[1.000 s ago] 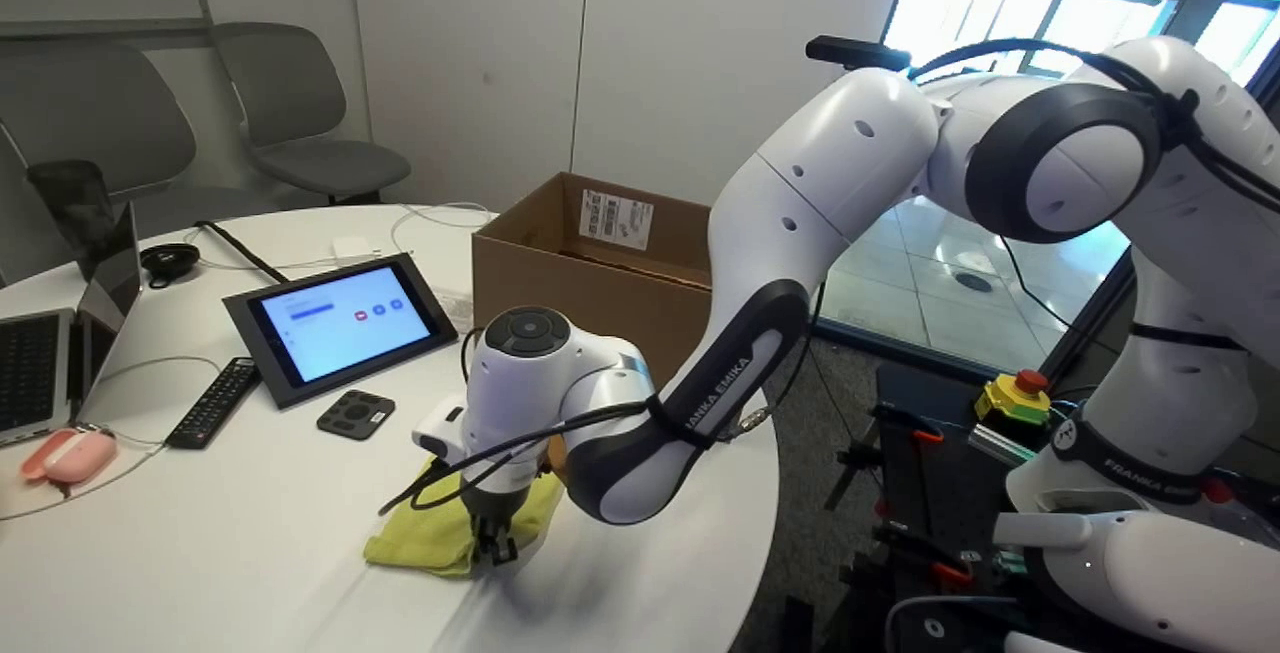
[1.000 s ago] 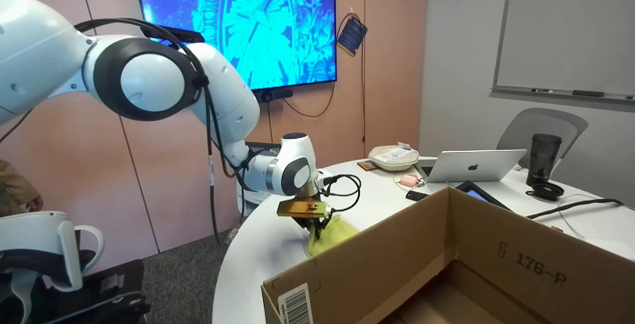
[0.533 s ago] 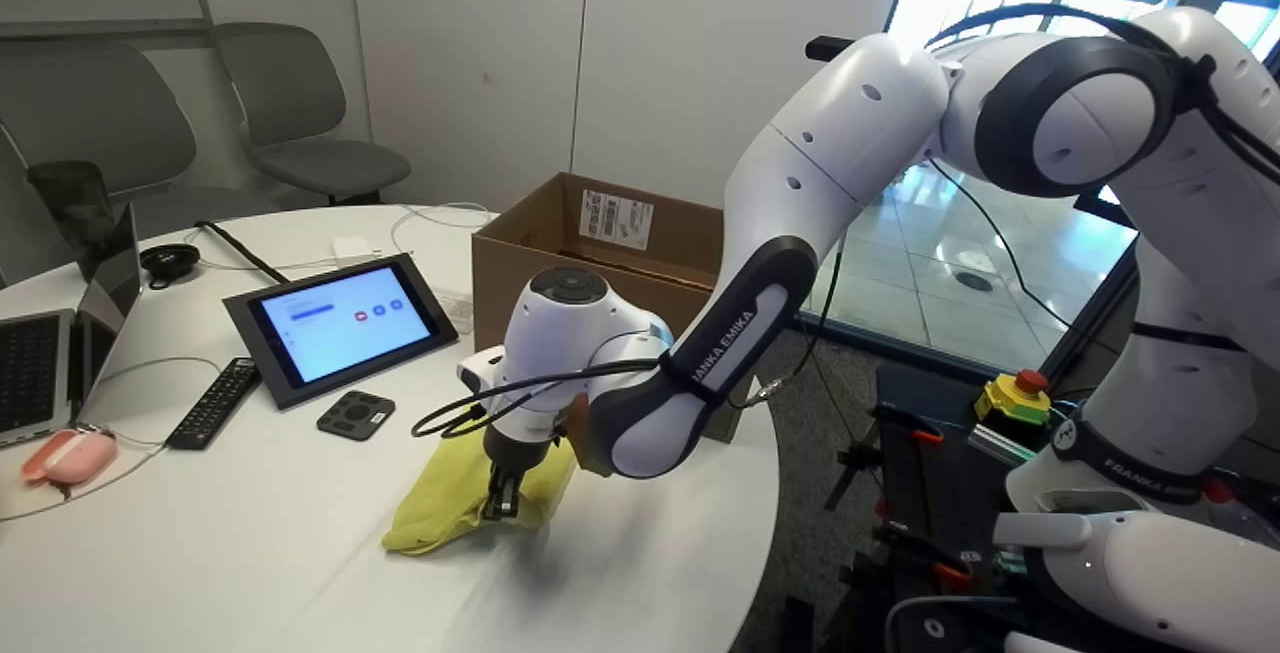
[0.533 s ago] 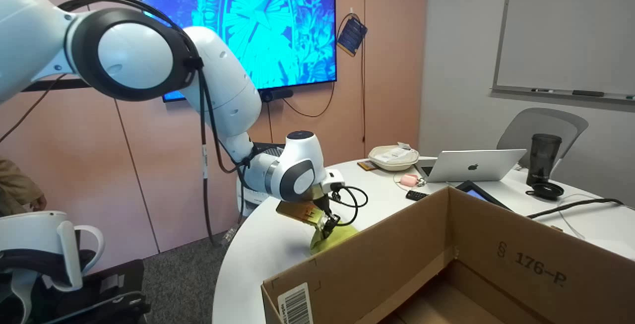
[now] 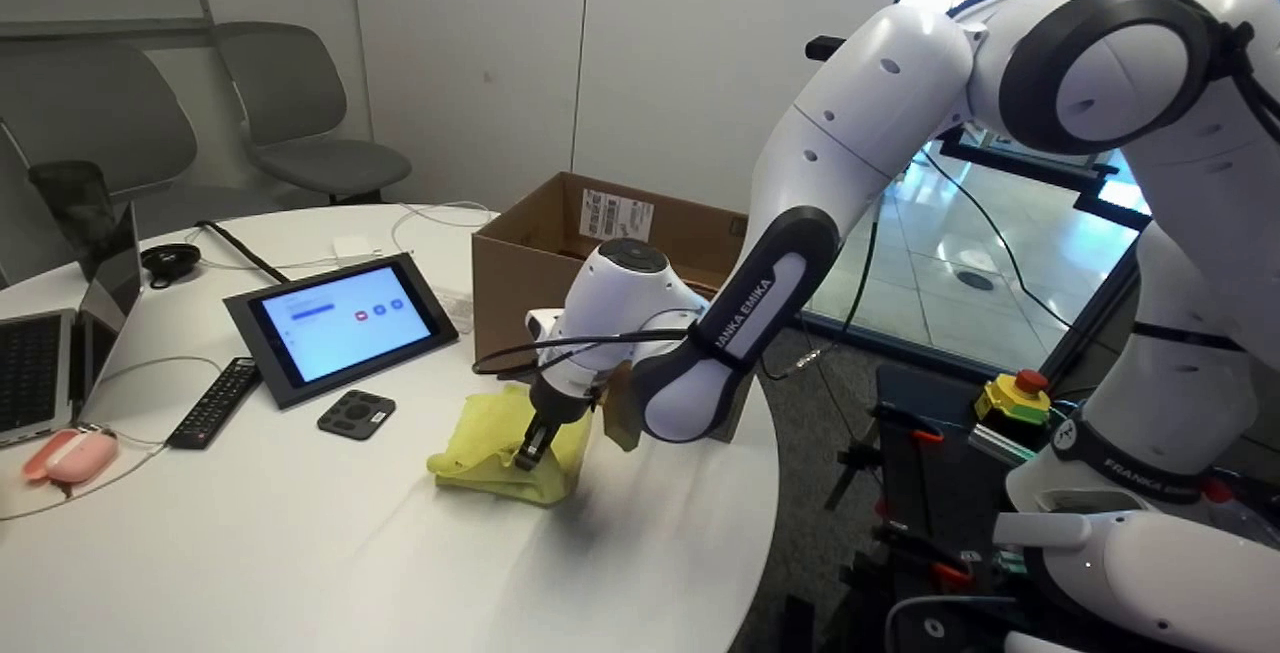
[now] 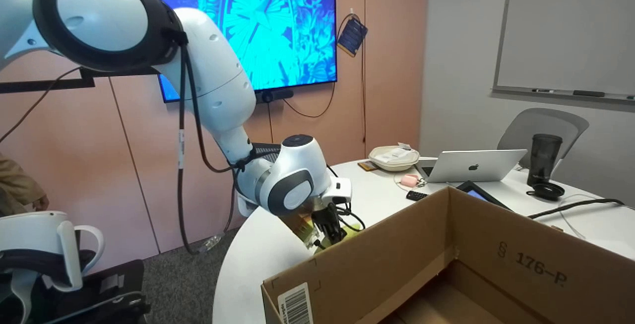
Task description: Put the marker in the towel, fold it then put it in the box
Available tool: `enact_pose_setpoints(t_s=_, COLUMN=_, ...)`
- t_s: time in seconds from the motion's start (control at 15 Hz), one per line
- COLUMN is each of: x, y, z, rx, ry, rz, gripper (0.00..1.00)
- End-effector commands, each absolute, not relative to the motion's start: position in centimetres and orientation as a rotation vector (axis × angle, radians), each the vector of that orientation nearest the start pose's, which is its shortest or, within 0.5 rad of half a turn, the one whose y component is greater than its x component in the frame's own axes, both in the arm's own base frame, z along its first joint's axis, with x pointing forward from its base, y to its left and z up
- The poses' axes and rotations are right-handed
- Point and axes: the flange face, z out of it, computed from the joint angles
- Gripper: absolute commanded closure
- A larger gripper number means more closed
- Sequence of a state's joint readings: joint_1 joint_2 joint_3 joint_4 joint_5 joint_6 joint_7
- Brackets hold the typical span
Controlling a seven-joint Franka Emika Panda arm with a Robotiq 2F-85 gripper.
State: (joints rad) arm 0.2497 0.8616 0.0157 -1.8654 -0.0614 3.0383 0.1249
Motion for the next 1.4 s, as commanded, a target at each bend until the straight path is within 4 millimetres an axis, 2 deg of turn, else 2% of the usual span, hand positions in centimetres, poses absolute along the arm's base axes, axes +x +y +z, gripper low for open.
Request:
enact_pose_setpoints(t_s=0.0, x=60.3, y=14.5, z=7.4, rx=-3.042, ry=-0.047, rz=-0.419, gripper=0.92)
enact_pose_setpoints(t_s=0.33, x=59.7, y=12.8, z=3.8, rx=-3.071, ry=0.161, rz=-0.290, gripper=0.92)
enact_pose_setpoints(t_s=0.53, x=60.3, y=12.1, z=3.0, rx=-3.112, ry=0.256, rz=-0.296, gripper=0.92)
enact_pose_setpoints(t_s=0.67, x=60.8, y=12.1, z=2.7, rx=-3.144, ry=0.302, rz=-0.287, gripper=0.92)
enact_pose_setpoints(t_s=0.87, x=60.6, y=13.3, z=1.8, rx=-3.156, ry=0.295, rz=-0.215, gripper=0.91)
enact_pose_setpoints(t_s=0.93, x=60.5, y=13.7, z=1.7, rx=-3.161, ry=0.286, rz=-0.202, gripper=0.66)
enact_pose_setpoints(t_s=1.0, x=60.4, y=14.1, z=1.6, rx=-3.149, ry=0.272, rz=-0.187, gripper=0.64)
enact_pose_setpoints(t_s=1.13, x=60.2, y=14.7, z=1.5, rx=-3.137, ry=0.252, rz=-0.162, gripper=0.51)
enact_pose_setpoints(t_s=1.33, x=59.7, y=16.6, z=1.8, rx=-3.095, ry=0.200, rz=-0.156, gripper=0.25)
